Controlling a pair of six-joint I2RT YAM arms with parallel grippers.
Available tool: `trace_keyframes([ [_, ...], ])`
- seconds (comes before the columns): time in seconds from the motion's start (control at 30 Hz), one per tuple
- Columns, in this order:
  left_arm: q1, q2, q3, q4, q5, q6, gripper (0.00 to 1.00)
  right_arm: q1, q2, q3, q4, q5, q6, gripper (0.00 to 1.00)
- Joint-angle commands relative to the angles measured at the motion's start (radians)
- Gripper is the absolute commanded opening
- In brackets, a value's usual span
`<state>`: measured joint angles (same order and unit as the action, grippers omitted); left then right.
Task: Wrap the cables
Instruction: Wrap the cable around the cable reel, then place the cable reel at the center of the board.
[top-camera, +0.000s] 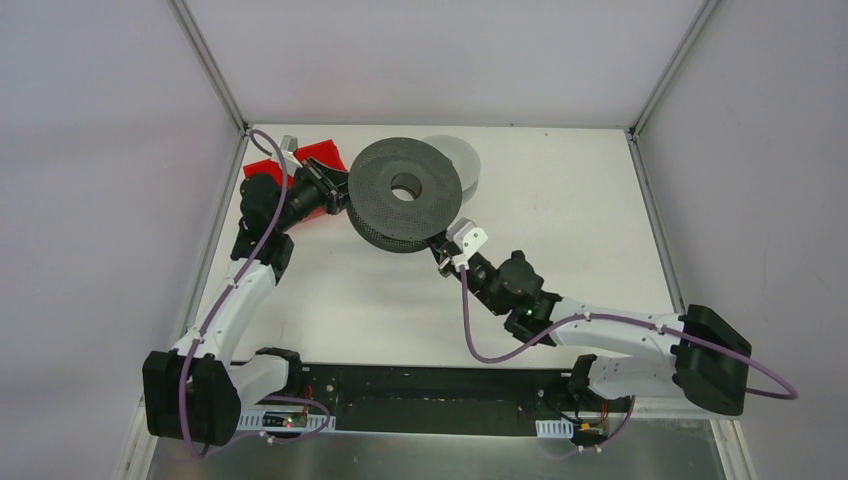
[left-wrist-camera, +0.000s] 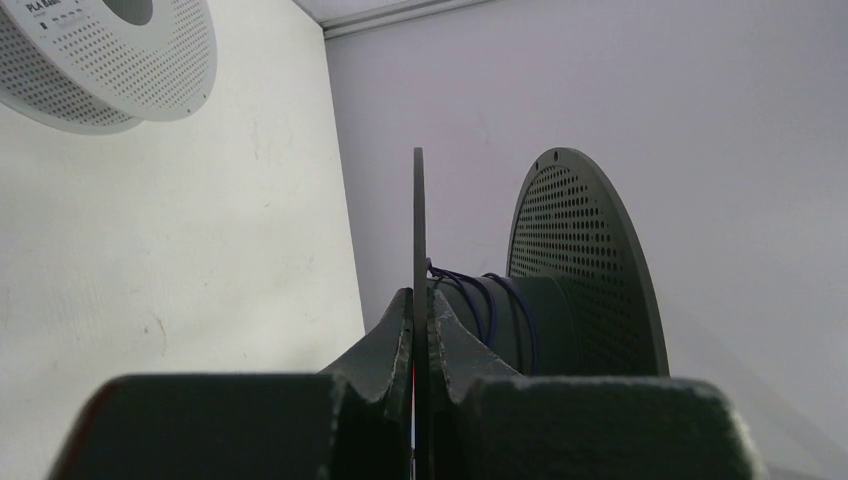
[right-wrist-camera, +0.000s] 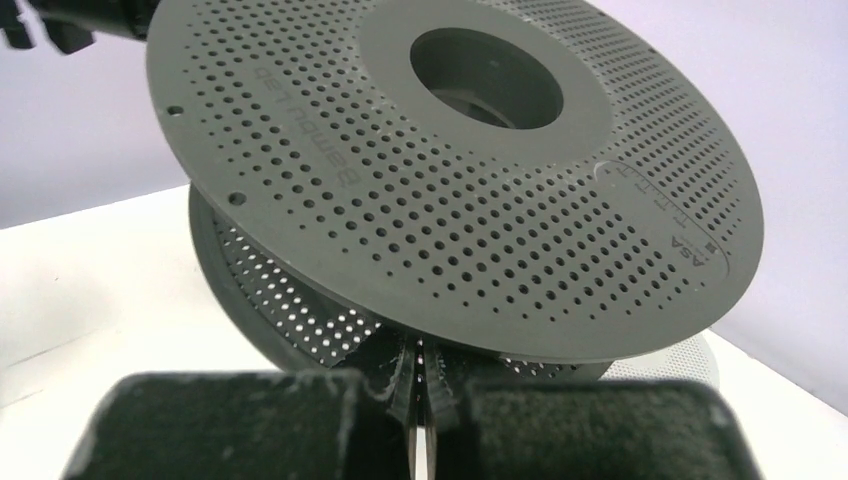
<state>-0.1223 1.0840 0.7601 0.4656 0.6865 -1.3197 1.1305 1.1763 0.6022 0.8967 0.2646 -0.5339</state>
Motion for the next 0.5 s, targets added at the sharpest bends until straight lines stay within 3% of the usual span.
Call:
trace_keyframes([
  [0.0,0.002,-0.059,-0.005,0.05,-0.022,-0.041,0.0,0.018,0.043,0.078,0.087,0.139,0.015,0.0],
  [0.47,0.003,-0.066,-0.048,0.093,-0.08,-0.067,0.0,0.074,0.149,0.082,0.214,0.34,0.036,0.02],
])
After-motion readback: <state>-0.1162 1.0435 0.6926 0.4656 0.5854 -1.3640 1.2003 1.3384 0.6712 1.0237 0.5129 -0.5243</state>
